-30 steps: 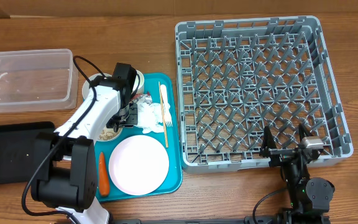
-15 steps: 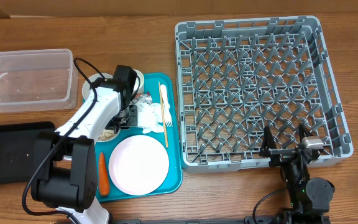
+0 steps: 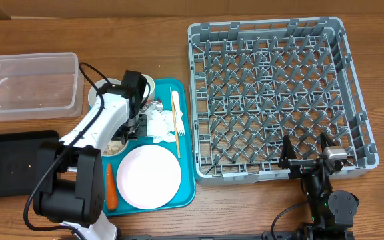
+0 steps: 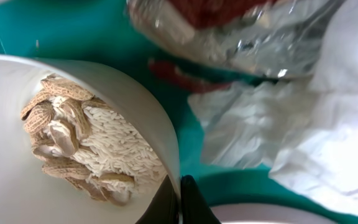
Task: Sort waste into correct bins and load items into the dishwasher rack
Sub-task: 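Lift the bowl with the left gripper and carry it over the black tray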
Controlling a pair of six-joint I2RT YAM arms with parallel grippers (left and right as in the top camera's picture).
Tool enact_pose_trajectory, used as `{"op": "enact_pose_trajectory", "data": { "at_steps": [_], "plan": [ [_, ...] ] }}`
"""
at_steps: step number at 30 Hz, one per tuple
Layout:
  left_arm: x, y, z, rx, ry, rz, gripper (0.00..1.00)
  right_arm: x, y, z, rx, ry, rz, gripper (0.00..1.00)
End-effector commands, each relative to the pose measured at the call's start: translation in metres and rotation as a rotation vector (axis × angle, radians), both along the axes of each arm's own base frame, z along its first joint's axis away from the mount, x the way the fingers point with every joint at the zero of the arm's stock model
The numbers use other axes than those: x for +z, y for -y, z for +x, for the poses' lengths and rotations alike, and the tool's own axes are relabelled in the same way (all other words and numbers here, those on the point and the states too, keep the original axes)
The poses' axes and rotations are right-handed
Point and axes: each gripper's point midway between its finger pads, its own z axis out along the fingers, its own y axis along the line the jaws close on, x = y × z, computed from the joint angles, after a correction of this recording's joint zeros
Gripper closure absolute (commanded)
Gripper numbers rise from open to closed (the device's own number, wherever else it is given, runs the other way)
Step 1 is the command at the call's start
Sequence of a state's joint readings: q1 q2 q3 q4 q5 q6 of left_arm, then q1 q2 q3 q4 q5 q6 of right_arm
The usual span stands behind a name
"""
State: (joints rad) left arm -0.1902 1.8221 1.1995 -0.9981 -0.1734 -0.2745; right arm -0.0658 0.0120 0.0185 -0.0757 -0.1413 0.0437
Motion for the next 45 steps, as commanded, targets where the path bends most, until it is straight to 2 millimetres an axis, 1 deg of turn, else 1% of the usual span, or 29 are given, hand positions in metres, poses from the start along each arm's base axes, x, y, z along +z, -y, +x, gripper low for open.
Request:
{"op": "enact_pose_trajectory", "data": {
  "at_steps": [1, 6, 10, 13, 14, 15, 16, 20, 22, 25, 28, 31, 32, 37, 41, 45],
  "plan": [
    [0.008, 0.005, 0.005, 0.015, 0.002, -0.008, 0.96, -0.002, 0.003, 0.000, -0.016, 0.003, -0.007, 0.00],
    [0.028, 0.012, 0.014, 0.017, 0.032, -0.048, 0.96, -0.002, 0.003, 0.000, -0.016, 0.003, -0.007, 0.00],
    [0.053, 0.013, 0.020, 0.036, 0.075, -0.058, 0.96, -0.002, 0.003, 0.000, -0.016, 0.003, -0.007, 0.00],
    [0.074, 0.012, 0.020, 0.052, 0.110, -0.066, 0.96, -0.002, 0.003, 0.000, -0.016, 0.003, -0.007, 0.00],
    [0.085, 0.011, 0.018, 0.064, 0.132, -0.070, 0.96, -0.002, 0.003, 0.000, -0.016, 0.003, -0.007, 0.00],
    [0.092, 0.009, 0.017, 0.068, 0.149, -0.074, 0.96, -0.002, 0.003, 0.000, -0.016, 0.002, -0.007, 0.00],
    [0.107, 0.003, 0.015, 0.085, 0.186, -0.081, 0.96, -0.002, 0.003, 0.000, -0.016, 0.003, -0.007, 0.00],
    [0.129, -0.013, 0.009, 0.154, 0.243, -0.144, 0.96, -0.002, 0.003, 0.000, -0.016, 0.003, -0.007, 0.00],
    [0.137, -0.026, 0.005, 0.207, 0.259, -0.180, 0.96, -0.002, 0.003, 0.000, -0.016, 0.003, -0.007, 0.00],
    [0.144, -0.052, -0.002, 0.286, 0.271, -0.216, 0.96, -0.002, 0.003, 0.000, -0.016, 0.003, -0.007, 0.00],
    [0.147, -0.071, -0.007, 0.339, 0.278, -0.294, 0.96, -0.002, 0.003, 0.000, -0.016, 0.003, -0.007, 0.00],
    [0.150, -0.083, -0.009, 0.372, 0.299, -0.398, 0.96, -0.002, 0.003, 0.000, -0.016, 0.003, -0.007, 0.00],
    [0.152, -0.092, -0.010, 0.396, 0.317, -0.434, 0.96, -0.002, 0.003, 0.000, -0.016, 0.003, -0.007, 0.00],
    [0.156, -0.121, -0.018, 0.472, 0.360, -0.491, 0.96, -0.002, 0.003, 0.000, -0.016, 0.003, -0.007, 0.00],
    [0.159, -0.137, -0.020, 0.544, 0.412, -0.556, 0.96, -0.002, 0.003, 0.000, -0.016, 0.003, -0.007, 0.00],
    [0.152, -0.154, -0.023, 0.619, 0.470, -0.628, 0.96, -0.002, 0.003, 0.000, -0.016, 0.003, -0.007, 0.00]
  ]
}}
